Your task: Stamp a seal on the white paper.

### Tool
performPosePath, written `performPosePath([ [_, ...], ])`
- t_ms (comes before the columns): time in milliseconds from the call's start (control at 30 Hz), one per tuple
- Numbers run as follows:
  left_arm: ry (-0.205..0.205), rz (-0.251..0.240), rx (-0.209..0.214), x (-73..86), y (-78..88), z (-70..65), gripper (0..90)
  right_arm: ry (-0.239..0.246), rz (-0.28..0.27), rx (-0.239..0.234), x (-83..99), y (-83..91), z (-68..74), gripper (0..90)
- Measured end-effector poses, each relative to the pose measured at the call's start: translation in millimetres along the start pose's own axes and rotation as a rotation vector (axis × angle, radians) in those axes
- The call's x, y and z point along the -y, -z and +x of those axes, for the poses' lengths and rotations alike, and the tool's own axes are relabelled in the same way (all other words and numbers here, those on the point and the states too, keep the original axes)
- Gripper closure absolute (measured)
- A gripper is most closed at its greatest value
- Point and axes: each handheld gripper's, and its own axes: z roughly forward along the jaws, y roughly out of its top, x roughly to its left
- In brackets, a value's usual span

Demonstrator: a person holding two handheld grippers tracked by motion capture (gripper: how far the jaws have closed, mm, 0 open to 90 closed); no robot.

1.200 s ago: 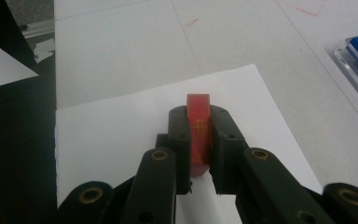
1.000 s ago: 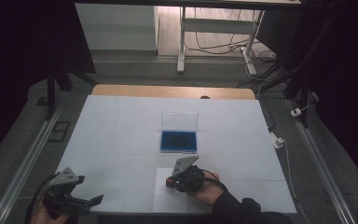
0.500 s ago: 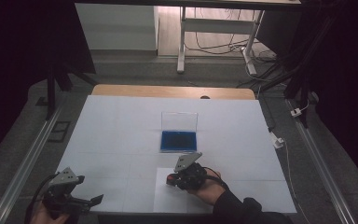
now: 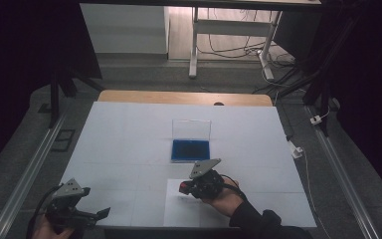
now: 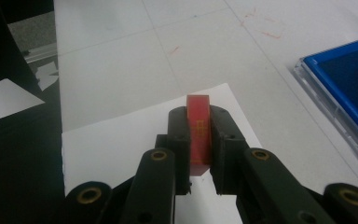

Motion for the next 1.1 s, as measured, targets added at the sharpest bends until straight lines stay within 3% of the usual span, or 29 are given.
performPosePath([
  [667, -0.002, 0.002, -0.003, -0.1, -0.2, -0.4, 1.3, -0.050, -0.049, 0.033, -2.4, 14.3, -10.8, 80.0],
  [1100, 0.002, 0.002, -0.001, -0.2, -0.2, 0.0, 1.4, -0.056, -0.060, 0.058, -2.9, 18.5, -16.9, 79.9],
])
